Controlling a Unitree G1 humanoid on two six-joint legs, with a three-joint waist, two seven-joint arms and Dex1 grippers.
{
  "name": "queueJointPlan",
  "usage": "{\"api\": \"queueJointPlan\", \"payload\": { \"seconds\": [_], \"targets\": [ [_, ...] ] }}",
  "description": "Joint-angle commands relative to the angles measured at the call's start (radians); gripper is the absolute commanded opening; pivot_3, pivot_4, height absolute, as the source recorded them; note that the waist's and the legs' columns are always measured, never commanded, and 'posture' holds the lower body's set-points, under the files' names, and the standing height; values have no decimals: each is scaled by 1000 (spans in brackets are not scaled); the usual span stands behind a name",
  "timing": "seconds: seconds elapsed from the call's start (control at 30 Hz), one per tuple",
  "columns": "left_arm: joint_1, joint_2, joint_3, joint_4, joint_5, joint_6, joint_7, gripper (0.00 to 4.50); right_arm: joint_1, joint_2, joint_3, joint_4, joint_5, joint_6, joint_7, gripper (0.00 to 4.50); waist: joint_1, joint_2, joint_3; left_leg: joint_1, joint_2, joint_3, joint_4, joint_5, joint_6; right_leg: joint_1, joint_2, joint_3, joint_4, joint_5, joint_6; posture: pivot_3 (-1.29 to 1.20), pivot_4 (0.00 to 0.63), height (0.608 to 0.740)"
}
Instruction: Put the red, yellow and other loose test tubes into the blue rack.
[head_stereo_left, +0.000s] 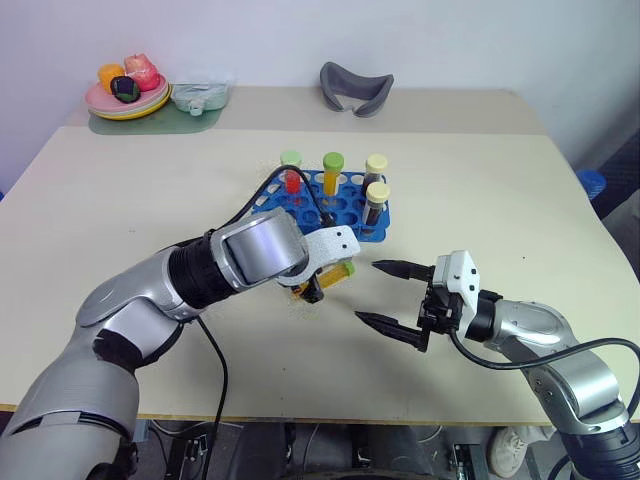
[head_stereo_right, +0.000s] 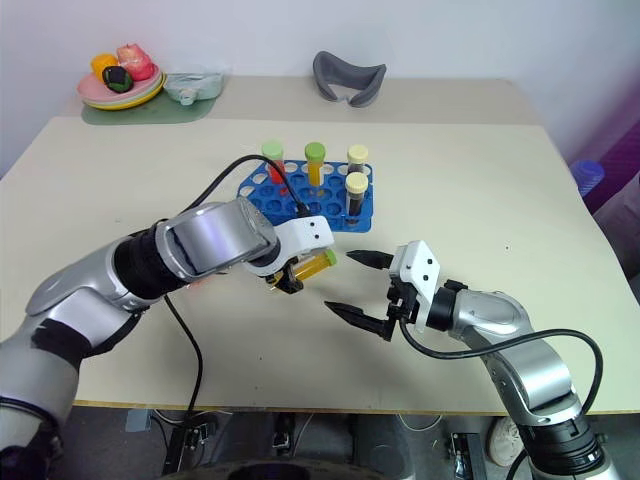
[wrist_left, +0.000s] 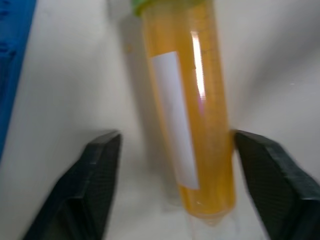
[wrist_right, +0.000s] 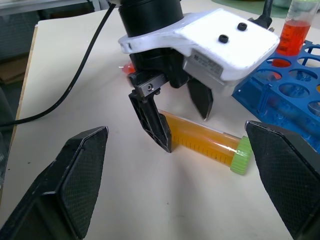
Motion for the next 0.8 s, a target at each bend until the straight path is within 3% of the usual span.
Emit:
{"api": "queueJointPlan", "payload": {
  "seconds": [0.03, 0.1, 0.27, 0.67, 0.7, 0.8],
  "targets": [
    [3, 20, -3, 8, 24, 9, 14, 3724, 2, 7, -6, -40, 9, -12, -1, 4500, 0, 0, 0, 0, 0, 0, 0, 0, 0, 0, 0, 0, 0, 0, 0, 0, 150, 735],
    [2, 24, -4, 6, 30, 0, 17, 3724, 2, 7, -6, -41, 10, -10, -1, 4500, 0, 0, 0, 0, 0, 0, 0, 0, 0, 0, 0, 0, 0, 0, 0, 0, 150, 735],
    [-3, 32, -11, 8, 46, -17, 28, 1463, -3, 8, -3, -39, 10, -8, -1, 4500, 0, 0, 0, 0, 0, 0, 0, 0, 0, 0, 0, 0, 1, 0, 0, 0, 150, 735],
    [44, 68, 79, -38, 30, 16, 37, 1463, -10, -3, -11, -36, 17, 1, 8, 4500, -3, 0, 0, 0, 0, 0, 0, 0, 0, 0, 0, 0, 1, 0, 0, 0, 150, 735],
    [51, 70, 87, -36, 36, 16, 44, 1075, -9, -4, -10, -36, 16, 1, 10, 4500, -3, 0, 0, 0, 0, 0, 0, 0, 0, -1, 0, 0, 1, 0, 0, 0, 150, 735],
    [55, 79, 97, -38, 44, 10, 54, 891, -11, -3, -8, -37, 16, 4, 12, 4500, 0, 0, 0, 0, 0, 0, 0, 0, 0, -1, 0, 0, 2, 0, 0, 0, 150, 735]
  ]
}}
